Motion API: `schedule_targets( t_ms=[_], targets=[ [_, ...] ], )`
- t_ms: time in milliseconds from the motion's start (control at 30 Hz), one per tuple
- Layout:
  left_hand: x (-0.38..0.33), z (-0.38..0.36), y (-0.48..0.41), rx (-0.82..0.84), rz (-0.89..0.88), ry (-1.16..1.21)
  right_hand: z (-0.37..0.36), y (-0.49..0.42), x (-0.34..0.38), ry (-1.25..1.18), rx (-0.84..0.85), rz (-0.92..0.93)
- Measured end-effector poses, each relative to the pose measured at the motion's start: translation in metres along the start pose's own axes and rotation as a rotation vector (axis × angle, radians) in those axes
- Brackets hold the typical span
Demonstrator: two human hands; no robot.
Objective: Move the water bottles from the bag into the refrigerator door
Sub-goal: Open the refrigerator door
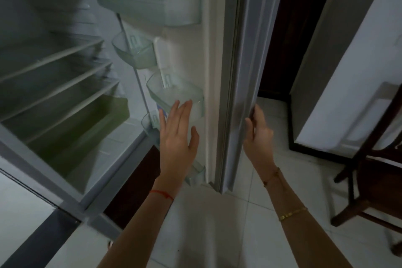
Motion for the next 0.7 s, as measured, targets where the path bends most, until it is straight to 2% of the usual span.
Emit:
schedule_targets(
  t_ms=[267,567,700],
  targets=[
    [-0.015,-0.032,-0.016,-0.153,-0.002,-0.045,0.007,-0.039,-0.032,-0.008,-0.001,0.022],
    [-0.037,-0.077,-0.032,-0.206,0.029,-0.088,0.021,-0.087,-0.051,-0.075,0.033,0.096],
    [-0.044,-0.097,-0.044,-0.151,0.015,-0.103,0.027,-0.109,-0.065,-0.075,0.056,0.109]
  ],
)
Point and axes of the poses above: each hand's wrist, its own y-axis away from the middle knuckle, its own z-axis out of the back of the hand, x = y × z, the point moved 9 cm from there along -y, towards the middle knuckle, and after that the axes turned 10 degrees about -z, right-handed, at the moved point
